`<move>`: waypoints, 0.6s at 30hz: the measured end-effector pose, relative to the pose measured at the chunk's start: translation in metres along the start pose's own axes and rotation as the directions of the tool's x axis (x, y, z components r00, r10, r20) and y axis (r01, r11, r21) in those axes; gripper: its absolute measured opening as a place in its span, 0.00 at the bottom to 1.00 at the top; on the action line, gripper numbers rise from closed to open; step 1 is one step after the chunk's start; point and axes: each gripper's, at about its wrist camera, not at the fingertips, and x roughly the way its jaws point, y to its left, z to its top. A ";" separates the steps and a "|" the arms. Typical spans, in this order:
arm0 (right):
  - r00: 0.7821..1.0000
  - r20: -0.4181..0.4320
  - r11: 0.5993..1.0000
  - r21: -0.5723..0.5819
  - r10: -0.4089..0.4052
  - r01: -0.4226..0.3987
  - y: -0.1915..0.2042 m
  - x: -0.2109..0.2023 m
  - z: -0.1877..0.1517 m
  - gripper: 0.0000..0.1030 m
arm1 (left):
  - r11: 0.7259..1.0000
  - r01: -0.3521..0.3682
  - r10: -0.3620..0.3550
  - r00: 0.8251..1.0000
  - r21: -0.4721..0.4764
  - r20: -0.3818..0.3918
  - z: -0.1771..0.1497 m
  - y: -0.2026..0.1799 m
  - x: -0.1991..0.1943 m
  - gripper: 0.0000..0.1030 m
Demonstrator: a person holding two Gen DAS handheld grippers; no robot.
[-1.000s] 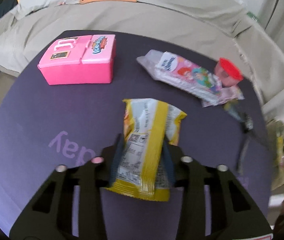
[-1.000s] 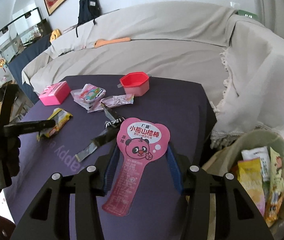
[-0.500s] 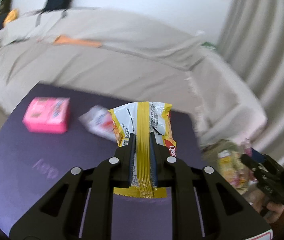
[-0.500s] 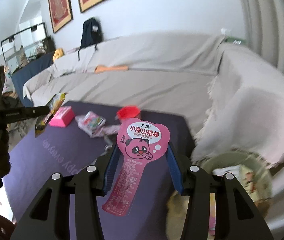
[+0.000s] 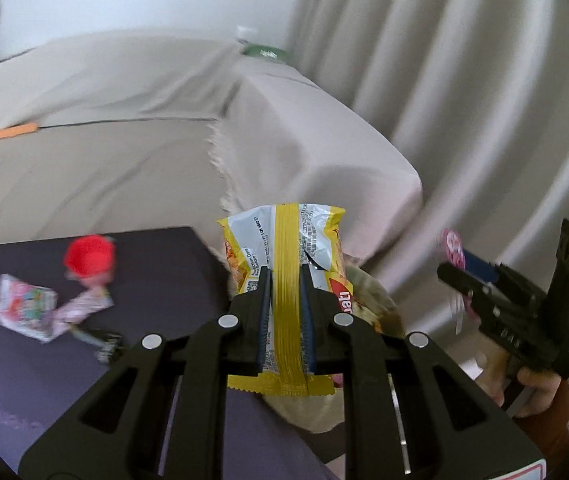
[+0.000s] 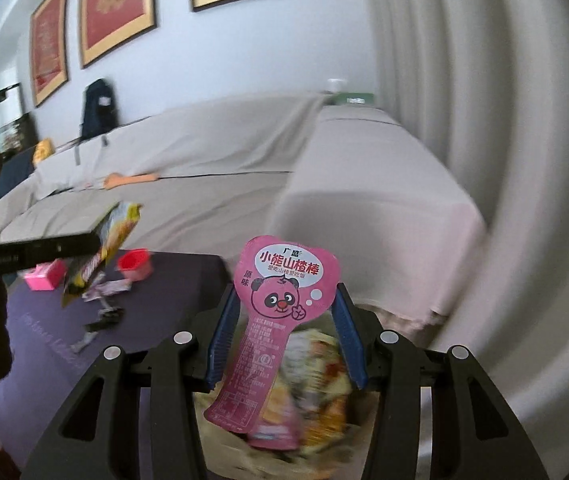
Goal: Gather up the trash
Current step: 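Carry the yellow wrapper and lollipop card over the bin and release both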
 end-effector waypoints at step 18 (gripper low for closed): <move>0.995 -0.066 0.994 0.079 -0.076 0.081 -0.056 0.012 -0.023 0.44 | 0.990 0.141 -0.141 0.965 -0.019 -0.219 -0.041 -0.039 0.109 0.13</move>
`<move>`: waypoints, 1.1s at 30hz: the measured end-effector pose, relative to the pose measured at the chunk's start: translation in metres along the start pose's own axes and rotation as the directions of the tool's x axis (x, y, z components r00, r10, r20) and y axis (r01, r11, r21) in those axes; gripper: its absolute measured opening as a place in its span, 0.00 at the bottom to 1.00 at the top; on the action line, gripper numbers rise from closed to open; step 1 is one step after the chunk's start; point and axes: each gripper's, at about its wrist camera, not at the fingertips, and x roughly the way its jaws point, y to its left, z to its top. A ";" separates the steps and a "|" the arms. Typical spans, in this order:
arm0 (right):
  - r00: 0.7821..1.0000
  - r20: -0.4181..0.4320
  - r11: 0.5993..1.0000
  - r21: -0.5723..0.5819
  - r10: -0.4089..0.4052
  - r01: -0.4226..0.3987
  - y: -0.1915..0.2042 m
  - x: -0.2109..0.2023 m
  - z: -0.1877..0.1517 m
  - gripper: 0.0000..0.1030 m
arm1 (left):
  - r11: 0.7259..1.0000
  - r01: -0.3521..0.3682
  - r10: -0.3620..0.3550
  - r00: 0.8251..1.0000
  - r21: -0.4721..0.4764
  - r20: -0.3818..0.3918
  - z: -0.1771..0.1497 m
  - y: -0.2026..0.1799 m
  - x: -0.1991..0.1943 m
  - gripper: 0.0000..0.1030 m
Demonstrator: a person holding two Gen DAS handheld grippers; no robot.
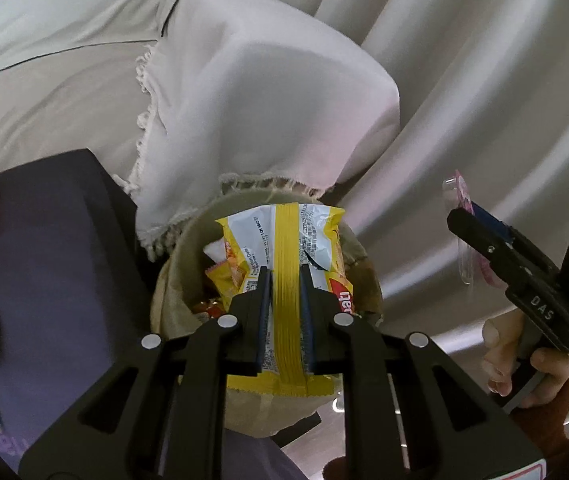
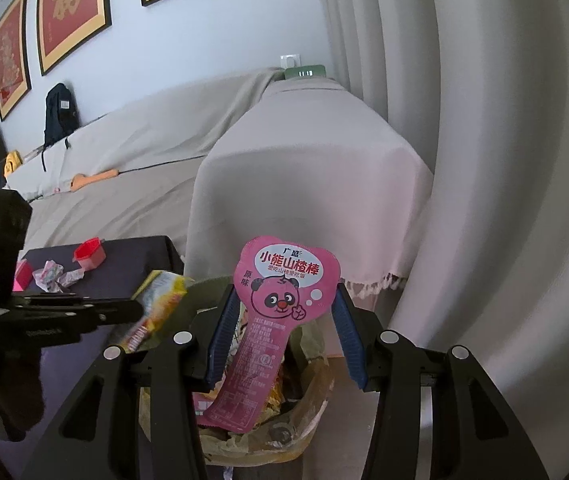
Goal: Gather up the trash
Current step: 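Carry the yellow wrapper and lollipop card over the bin and release both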
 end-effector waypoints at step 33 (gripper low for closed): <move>0.986 -0.166 0.996 -0.077 0.029 -0.042 0.081 0.075 -0.024 0.44 | 0.943 -0.283 0.301 0.950 -0.177 0.085 -0.064 0.113 -0.126 0.42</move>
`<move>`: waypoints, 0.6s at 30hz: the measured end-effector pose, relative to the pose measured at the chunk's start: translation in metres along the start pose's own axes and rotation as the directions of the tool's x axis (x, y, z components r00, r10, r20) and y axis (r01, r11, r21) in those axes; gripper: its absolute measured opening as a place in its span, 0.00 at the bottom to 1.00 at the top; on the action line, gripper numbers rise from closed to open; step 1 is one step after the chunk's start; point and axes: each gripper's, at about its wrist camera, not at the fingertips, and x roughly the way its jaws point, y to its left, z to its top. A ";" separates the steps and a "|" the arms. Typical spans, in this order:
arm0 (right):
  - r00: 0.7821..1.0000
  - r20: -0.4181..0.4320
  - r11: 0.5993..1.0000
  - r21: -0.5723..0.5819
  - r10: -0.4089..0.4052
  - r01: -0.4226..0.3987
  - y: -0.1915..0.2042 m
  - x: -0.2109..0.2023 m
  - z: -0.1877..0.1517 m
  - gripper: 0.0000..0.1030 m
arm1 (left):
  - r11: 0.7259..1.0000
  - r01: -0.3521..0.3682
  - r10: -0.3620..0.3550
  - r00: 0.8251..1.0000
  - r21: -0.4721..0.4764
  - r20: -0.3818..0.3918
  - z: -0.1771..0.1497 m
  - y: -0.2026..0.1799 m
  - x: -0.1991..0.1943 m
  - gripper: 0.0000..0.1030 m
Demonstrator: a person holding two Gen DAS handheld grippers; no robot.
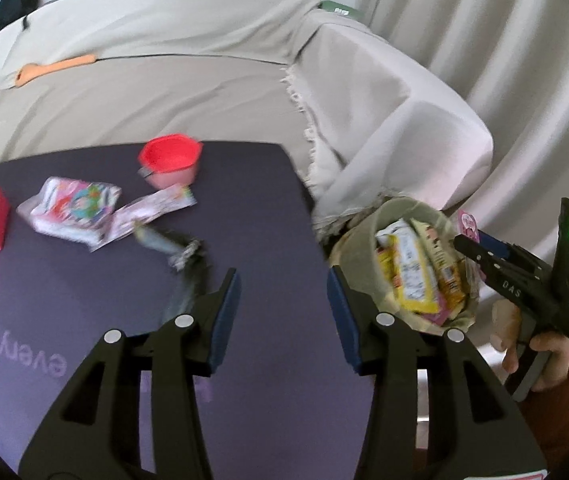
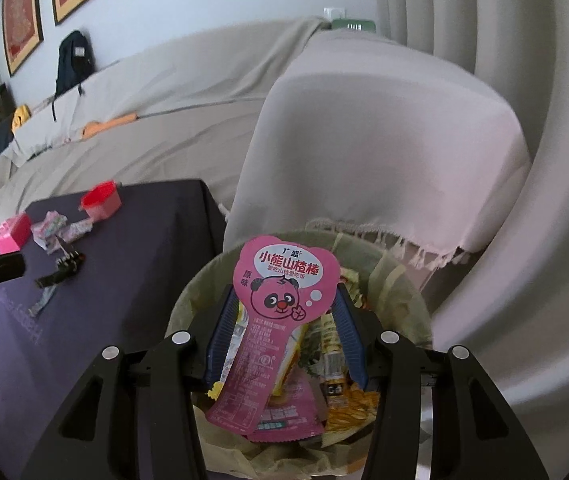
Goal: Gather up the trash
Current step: 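Carry the yellow wrapper and lollipop card over the bin and release both, then move both tools back toward the pink candy pack and red cup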
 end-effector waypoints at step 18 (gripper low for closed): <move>0.999 -0.009 0.999 0.009 -0.039 0.039 0.016 0.002 -0.005 0.61 | 0.980 -0.057 0.057 0.998 -0.192 -0.003 -0.030 0.100 -0.010 0.46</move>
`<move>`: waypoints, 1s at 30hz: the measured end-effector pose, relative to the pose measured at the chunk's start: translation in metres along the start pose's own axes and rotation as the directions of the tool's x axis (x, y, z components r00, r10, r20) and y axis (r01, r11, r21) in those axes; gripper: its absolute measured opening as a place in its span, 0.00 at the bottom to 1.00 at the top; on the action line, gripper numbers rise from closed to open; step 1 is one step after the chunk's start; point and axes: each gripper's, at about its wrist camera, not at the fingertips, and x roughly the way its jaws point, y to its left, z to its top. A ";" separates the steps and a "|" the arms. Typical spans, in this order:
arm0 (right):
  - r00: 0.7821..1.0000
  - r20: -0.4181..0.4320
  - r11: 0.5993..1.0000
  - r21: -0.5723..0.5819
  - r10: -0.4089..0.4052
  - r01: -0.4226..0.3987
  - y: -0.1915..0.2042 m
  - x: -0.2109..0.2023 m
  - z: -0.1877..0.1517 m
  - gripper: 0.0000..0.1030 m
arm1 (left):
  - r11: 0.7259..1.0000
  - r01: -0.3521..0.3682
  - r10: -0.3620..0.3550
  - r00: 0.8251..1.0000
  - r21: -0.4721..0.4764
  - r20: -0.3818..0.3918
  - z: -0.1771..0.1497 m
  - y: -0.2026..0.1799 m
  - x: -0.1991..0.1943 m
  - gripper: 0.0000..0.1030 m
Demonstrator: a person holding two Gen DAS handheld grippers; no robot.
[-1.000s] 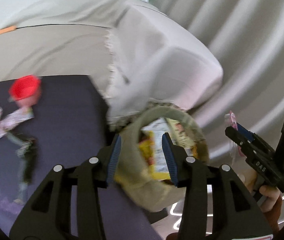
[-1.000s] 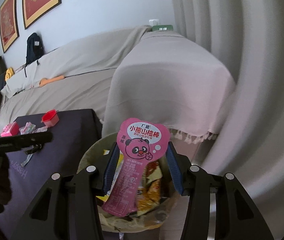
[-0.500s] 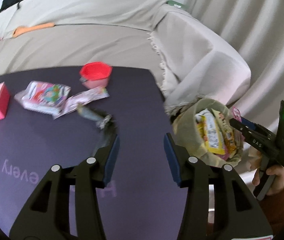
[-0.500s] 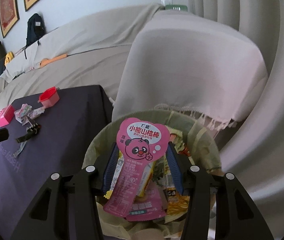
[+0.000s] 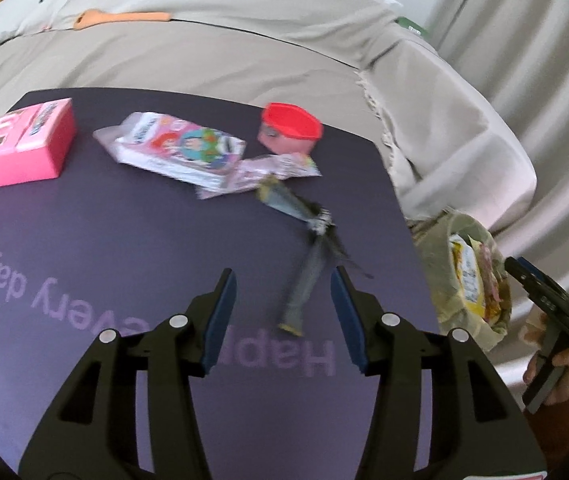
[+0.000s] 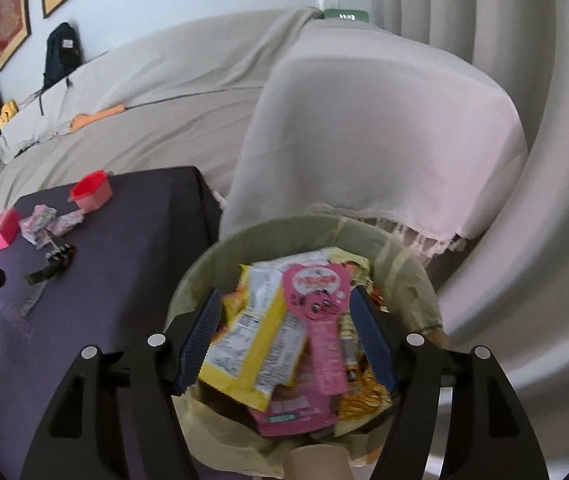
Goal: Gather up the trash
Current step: 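Move both tools back toward the pink candy pack and red cup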
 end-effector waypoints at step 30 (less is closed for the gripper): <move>0.929 -0.161 0.905 -0.223 0.333 -0.363 0.151 0.035 -0.014 0.63 | 0.995 -0.015 0.004 0.994 0.101 0.108 0.114 0.064 0.050 0.47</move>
